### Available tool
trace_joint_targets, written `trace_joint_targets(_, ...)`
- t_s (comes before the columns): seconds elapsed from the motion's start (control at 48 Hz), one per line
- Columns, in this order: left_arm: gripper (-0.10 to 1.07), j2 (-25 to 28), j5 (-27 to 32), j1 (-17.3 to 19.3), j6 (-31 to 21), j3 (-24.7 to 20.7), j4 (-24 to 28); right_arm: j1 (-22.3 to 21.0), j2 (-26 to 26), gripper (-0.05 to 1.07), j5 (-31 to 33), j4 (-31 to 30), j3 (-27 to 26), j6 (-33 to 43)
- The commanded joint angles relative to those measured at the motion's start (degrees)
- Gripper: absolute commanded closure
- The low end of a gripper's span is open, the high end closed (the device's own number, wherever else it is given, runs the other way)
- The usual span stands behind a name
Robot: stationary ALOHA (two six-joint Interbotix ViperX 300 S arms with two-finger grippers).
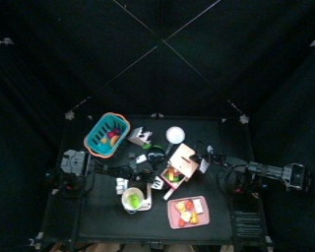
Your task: Open drawer
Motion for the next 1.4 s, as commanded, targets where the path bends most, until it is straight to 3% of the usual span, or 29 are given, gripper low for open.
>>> trace_joint_targets(0.0, 0.36, -0.97, 0.44, -2.02, -0.09, 0.18, -0.26, -0.88, 0.35, 0.97, 1.76, -0.09, 1.41, 0.00)
trace_joint_targets(0.208, 0.31, -0.79, -0.18, -2.02, -0.09, 0.18, -0.18, -0.88, 0.35, 0.97, 1.76, -0.09, 1.41, 0.00)
trace_joint_targets(0.542, 0.08, -1.49, -0.35, -2.02, 0.00, -0.53, 0.00, -0.88, 0.35, 0.97, 1.76, -0.18, 1.41, 0.00)
trace_joint_targets(1.375, 0.07, -4.48, -1.58, -1.67, 0.09, 0.26, 4.83, -0.88, -0.62, 0.97, 1.76, -0.44, 0.97, -0.09)
